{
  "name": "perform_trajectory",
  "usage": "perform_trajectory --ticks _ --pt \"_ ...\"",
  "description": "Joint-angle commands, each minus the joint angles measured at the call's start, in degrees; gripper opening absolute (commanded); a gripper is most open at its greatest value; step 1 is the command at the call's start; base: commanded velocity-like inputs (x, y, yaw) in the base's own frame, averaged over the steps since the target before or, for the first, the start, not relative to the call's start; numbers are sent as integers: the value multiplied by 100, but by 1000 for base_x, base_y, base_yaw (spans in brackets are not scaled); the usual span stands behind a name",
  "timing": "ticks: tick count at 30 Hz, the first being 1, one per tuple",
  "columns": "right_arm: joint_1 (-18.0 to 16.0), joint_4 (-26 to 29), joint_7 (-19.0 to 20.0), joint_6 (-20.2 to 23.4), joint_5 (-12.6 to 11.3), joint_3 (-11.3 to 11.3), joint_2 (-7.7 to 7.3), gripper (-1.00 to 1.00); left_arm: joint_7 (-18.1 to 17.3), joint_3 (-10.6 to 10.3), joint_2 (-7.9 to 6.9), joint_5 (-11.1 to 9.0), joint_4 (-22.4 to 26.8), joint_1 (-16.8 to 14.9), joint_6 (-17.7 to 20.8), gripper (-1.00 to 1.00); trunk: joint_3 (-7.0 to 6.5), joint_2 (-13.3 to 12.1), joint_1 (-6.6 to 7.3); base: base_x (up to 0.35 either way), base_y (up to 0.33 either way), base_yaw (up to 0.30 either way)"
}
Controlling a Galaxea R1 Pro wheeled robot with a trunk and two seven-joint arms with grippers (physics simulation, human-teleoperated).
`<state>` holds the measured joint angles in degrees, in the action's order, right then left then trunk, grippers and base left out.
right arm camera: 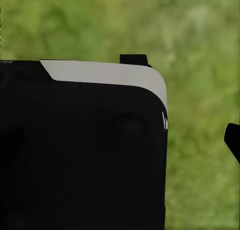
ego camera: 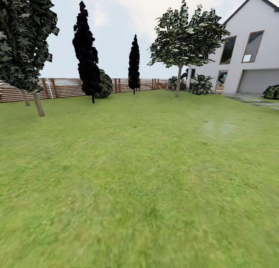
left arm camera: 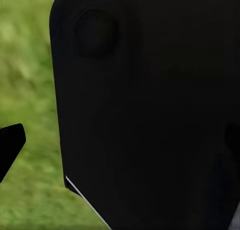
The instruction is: Take the three Easter eggs out of the wicker basket on the lawn in the garden, then place them on the lawn next to a single tree (choose any tree) so that all three eggs are next to the same tree and none are left in the basket.
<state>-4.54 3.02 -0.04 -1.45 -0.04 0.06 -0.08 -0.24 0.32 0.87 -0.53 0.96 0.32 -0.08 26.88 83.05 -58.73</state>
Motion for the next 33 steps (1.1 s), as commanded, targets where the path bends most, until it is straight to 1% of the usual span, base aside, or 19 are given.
perform_trajectory --ticks 1,8,33 --pt "-3 -4 0 -20 0 1 -1 100 -2 3 1 -4 10 3 -1 100 5 2 0 0 0 197" --pt "-3 -4 -1 -121 3 2 -1 100 -2 3 1 -7 10 3 -1 100 5 2 0 0 0 266" --pt "-3 -6 0 -128 4 2 3 100 -2 3 1 -8 10 3 -1 100 5 2 0 0 0 287"
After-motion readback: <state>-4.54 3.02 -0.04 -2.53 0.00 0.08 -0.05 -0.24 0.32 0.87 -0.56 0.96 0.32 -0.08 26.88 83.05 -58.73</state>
